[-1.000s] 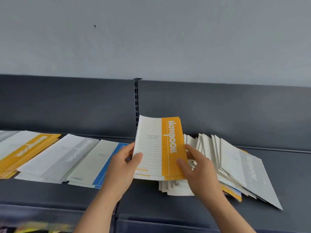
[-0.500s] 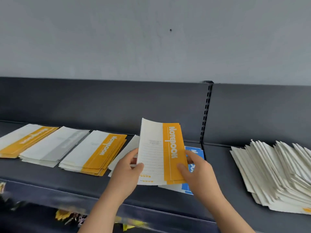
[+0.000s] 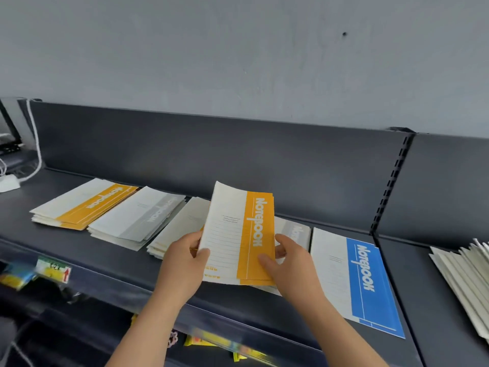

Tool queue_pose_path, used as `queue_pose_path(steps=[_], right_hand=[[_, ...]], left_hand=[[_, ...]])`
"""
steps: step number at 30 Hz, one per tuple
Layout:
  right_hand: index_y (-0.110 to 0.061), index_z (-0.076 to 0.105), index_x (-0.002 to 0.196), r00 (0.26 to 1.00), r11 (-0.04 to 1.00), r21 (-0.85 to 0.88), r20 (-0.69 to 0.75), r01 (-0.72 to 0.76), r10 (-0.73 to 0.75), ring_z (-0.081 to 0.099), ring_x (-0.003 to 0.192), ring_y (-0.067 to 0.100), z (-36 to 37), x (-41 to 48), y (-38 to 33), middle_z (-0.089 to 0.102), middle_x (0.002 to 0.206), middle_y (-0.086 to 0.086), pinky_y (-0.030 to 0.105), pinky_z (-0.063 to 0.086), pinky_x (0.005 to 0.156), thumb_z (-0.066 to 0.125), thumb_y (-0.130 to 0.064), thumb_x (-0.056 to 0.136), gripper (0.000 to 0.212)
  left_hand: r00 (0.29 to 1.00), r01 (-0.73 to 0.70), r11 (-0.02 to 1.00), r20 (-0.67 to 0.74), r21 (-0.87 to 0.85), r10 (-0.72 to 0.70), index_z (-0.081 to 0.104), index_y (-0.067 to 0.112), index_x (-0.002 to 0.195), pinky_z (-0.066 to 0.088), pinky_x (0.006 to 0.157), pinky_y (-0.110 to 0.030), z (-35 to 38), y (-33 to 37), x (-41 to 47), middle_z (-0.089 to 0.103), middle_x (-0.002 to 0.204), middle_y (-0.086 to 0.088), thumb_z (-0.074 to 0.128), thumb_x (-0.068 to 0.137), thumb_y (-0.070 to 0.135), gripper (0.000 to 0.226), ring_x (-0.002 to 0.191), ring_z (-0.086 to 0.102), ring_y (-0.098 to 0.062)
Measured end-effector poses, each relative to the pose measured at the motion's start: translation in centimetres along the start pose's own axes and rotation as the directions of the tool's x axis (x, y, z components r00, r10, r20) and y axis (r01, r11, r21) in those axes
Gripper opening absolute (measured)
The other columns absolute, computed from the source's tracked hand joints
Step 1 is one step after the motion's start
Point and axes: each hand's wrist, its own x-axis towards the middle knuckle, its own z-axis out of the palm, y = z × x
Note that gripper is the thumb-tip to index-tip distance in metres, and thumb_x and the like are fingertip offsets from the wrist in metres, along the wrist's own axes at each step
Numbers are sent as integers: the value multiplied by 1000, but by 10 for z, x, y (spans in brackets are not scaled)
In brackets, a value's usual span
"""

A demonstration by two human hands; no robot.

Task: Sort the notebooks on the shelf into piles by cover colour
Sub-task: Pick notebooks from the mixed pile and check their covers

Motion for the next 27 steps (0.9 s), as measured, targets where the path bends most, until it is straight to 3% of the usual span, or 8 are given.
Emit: queue_pose_path(steps=[4,8,13,17,22,27], right_hand=[[-21,49,133,999,1000,26,52,3,-4,57,85,8,23,14,-17,56,95,-13,20,48,73,61,-35,88,48],[-23,57,120,999,998,-54,40,24,-22,60,95,17,45,27,-33,65,96,-6,38,47,95,61,-38,86,38],[-21,58,104,999,957,-287,28,36,-29,56,97,19,67,44,-50,65,93,-4,32,32,104,54,-43,88,28],[-20,56,102,999,912,-409,40,24,-8,53,103,20,82,54,-58,64,97,-2,33,31,103,51,-45,89,28],[-21,51,83,994,870,-493,108,28,29,49,105,20,95,55,-56,59,93,-1,34,36,99,46,-48,89,27],[-21,57,92,998,870,-489,59,59,-35,47,107,18,89,55,-53,57,103,-2,32,33,102,49,-46,89,26]], left_hand=[[999,2,998,-51,65,1,64,27,114,47,57,-6,-20,-13,17,67,107,13,49,95,6,32,92,63,-6],[996,21,989,-87,145,-8,61,24,118,47,62,-11,-34,-24,37,65,116,7,47,96,7,31,102,62,-14],[997,47,963,-79,264,-27,57,21,123,51,71,-21,-48,-42,67,62,122,2,48,96,10,30,109,59,-19],[996,62,918,-80,392,-33,59,22,119,56,83,-34,-52,-59,88,62,115,1,49,95,14,27,104,58,-19],[997,73,860,-33,504,-66,57,19,125,53,87,-36,-51,-75,98,57,116,-2,48,95,17,31,104,55,-21],[999,31,832,-35,554,-14,41,14,139,46,95,-29,-49,-64,93,46,133,-7,49,96,14,44,119,46,-22]])
